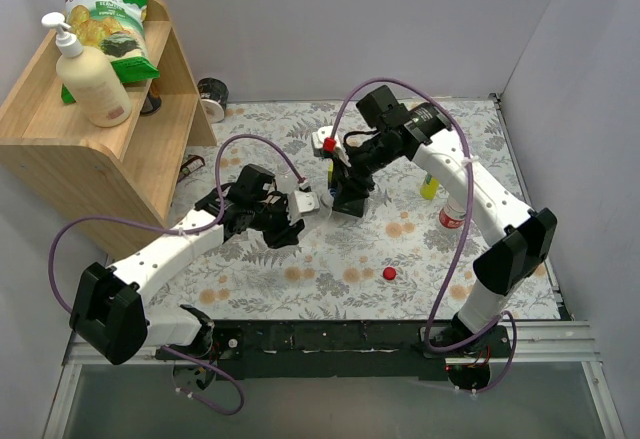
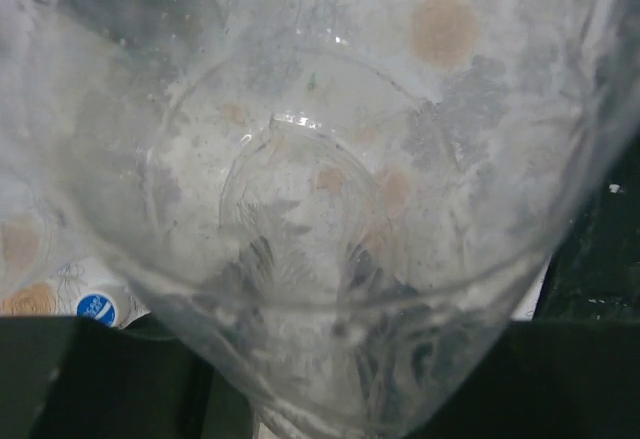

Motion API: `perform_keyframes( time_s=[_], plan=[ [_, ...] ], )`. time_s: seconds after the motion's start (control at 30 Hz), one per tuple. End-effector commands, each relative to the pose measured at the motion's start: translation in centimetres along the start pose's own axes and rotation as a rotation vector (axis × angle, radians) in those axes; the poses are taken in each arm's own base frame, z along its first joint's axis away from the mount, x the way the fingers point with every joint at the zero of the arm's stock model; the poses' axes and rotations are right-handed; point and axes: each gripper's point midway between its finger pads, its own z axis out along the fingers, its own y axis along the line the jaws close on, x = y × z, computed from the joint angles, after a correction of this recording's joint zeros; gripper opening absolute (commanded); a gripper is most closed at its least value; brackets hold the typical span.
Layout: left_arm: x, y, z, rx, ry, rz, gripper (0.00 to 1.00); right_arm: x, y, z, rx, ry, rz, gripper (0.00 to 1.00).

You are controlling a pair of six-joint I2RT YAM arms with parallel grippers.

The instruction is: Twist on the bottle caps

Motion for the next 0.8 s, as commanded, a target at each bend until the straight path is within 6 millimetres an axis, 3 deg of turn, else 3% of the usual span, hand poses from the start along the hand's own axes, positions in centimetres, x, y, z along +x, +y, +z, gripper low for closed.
perform_keyframes(
  time_s=[0.0, 0.17, 0.27, 0.33, 0.37, 0.43, 0.47, 0.53, 0.63, 0.67, 0.7, 0.77],
  plan=[
    [-4.2, 3.1, -0.6, -0.205, -0.116, 0.001, 0.0, -1.0, 0.1, 2.2, -0.03, -0.069, 0.407, 0.01],
    [-4.5, 3.9, -0.2, -0.261, -0.119, -0.054, 0.0, -0.5, -1.4, 3.1, -0.014, -0.132, 0.857, 0.01],
    [-4.3, 4.1, -0.2, -0.275, -0.109, -0.044, 0.0, -0.1, -2.8, 2.6, -0.05, -0.176, 0.934, 0.01],
    [-3.9, 3.7, -0.2, -0.263, -0.099, -0.036, 0.0, -1.4, -3.7, 1.3, -0.053, -0.231, 0.874, 0.07],
    [-3.7, 3.5, -0.3, -0.254, -0.096, -0.028, 0.0, -1.8, -4.1, 0.7, -0.04, -0.248, 0.856, 0.26],
    [-2.8, 2.8, -0.1, -0.226, -0.071, -0.008, 0.0, -2.6, -5.2, -0.9, -0.014, -0.307, 0.728, 0.45],
    [-2.3, 2.5, -0.2, -0.218, -0.06, -0.011, 0.0, -3.0, -5.3, -1.8, 0.008, -0.325, 0.674, 0.68],
    [-1.7, 2.1, -0.1, -0.21, -0.053, -0.02, 0.0, -2.8, -5.9, -3.1, 0.059, -0.343, 0.571, 0.77],
    [-3.0, 0.7, -0.7, -0.14, -0.127, -0.038, 0.0, -2.9, -5.5, -4.1, 0.096, -0.402, 0.428, 0.82],
    [-3.8, 0.0, -0.8, -0.103, -0.166, -0.03, 0.0, -2.4, -4.0, -3.9, 0.087, -0.417, 0.404, 0.83],
    [-4.9, -1.4, -1.1, -0.035, -0.218, -0.013, 0.0, -2.6, -3.6, -4.0, 0.09, -0.438, 0.363, 0.84],
    [-5.9, -1.8, -1.3, -0.007, -0.256, -0.008, 0.0, -4.4, -3.1, -4.9, 0.111, -0.512, 0.243, 0.85]
  ],
)
